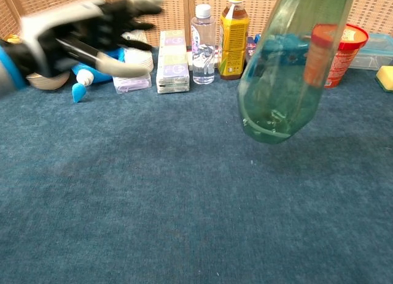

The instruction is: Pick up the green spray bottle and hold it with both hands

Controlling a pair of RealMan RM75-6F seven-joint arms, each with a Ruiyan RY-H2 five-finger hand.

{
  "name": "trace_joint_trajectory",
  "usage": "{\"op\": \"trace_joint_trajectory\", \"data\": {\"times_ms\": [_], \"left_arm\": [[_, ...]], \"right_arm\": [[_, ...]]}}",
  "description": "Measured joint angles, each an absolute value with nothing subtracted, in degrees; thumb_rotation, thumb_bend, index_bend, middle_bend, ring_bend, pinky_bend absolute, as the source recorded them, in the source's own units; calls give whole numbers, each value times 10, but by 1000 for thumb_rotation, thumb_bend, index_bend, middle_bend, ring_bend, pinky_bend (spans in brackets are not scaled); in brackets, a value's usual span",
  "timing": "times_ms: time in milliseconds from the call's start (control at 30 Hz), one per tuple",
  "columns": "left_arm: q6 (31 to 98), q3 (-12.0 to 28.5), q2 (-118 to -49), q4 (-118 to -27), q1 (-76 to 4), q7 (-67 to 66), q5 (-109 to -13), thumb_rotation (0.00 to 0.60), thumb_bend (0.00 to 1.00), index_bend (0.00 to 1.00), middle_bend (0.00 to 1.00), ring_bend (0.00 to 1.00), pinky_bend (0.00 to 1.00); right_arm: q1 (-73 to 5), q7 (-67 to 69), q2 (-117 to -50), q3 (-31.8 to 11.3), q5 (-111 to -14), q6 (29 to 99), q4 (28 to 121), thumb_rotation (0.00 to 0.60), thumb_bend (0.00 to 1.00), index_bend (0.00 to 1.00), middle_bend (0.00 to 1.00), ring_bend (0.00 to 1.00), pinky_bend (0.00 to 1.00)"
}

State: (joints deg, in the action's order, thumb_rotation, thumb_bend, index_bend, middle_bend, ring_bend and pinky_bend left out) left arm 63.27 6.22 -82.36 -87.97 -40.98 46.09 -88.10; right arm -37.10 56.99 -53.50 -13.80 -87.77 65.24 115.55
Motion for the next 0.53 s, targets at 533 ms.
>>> {"op": "trace_joint_trajectory", "data": {"times_ms": [533], "left_arm": [[713, -5, -565, -961, -281, 243, -867, 600, 19, 0, 0, 0, 75]], "right_arm": [[-363, 544, -504, -141, -870, 641, 1172, 600, 611, 732, 743, 461, 414]]}}
